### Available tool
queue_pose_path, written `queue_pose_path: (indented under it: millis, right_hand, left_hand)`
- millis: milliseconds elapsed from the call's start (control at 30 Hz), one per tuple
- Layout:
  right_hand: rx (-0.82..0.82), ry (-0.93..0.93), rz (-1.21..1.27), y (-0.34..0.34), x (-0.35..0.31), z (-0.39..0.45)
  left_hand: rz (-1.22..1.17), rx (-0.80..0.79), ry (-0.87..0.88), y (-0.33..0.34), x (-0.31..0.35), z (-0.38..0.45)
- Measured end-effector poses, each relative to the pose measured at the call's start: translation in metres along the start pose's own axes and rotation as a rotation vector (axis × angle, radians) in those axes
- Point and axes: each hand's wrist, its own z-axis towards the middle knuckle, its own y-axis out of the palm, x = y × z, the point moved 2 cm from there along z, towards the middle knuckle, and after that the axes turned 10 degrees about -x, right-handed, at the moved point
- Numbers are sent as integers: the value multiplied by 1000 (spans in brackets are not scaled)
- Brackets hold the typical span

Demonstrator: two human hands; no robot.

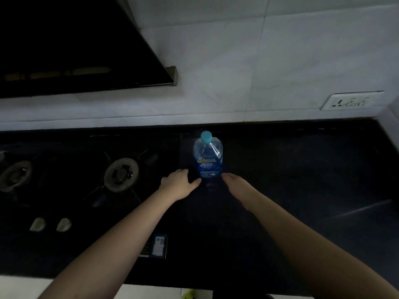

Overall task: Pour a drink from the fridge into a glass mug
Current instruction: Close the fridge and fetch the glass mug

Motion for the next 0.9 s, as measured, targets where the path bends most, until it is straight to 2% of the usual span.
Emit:
queue_pose_path:
  millis: [200, 333, 567, 733, 900]
  right_hand:
    - [153, -236, -847, 21, -6, -19]
    - [261, -364, -1176, 41, -13, -39]
    - [289, -445, -1350, 99, -23, -78]
    - [212, -482, -1379, 154, -19, -101]
    - [119, -565, -1432, 230, -16, -129]
  left_hand:
    - [143, 175, 56, 18, -19, -35]
    - [172, 265, 29, 21, -39, -66]
    - [85, 347, -45, 38, -72, -118]
    - [10, 403, -130, 62, -112, -168]
    - [-91, 388, -188, 94, -170, -234]
